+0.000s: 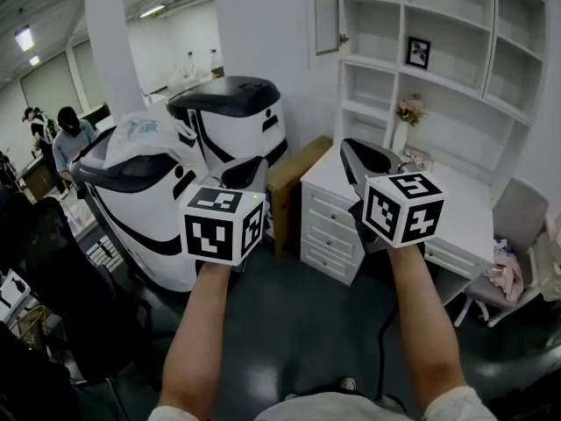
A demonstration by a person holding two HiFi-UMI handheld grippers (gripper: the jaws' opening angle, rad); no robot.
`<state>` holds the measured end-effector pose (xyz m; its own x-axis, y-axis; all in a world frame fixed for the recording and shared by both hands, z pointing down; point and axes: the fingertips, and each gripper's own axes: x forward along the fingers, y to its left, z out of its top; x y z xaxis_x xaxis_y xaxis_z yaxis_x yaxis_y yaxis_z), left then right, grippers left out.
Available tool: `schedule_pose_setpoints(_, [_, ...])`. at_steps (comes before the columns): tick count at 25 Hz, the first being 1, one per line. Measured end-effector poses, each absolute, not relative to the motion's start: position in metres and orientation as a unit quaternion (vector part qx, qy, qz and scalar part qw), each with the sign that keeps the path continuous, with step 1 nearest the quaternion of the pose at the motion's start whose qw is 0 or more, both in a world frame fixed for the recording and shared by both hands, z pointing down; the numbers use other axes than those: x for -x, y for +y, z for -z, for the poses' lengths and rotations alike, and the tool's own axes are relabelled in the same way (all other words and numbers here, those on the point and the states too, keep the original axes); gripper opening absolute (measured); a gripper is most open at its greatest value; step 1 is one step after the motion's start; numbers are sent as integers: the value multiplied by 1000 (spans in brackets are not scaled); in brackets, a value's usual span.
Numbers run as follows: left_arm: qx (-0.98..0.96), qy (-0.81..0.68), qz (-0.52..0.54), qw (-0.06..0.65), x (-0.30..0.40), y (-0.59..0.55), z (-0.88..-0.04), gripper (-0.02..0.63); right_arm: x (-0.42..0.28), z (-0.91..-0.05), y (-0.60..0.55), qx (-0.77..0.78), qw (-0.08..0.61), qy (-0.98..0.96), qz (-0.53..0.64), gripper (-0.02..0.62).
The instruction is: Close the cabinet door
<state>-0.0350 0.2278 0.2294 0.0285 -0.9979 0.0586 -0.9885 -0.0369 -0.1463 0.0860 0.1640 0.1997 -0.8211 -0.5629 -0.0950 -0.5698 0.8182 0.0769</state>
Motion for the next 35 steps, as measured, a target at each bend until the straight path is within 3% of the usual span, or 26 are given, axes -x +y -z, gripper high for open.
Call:
schedule_pose_setpoints(11, [715,695,73,36,43,224,-230,-2,-74,-196,162,298,41,952,-61,5])
schedule_pose_setpoints(26, [707,701,87,38,74,155,-239,-2,-37,-203,91,279,57,957,-51,115])
schedule_pose_setpoints(35, [702,706,90,42,92,78,-230,-2,-15,-192,15,272,58,959,-61,138])
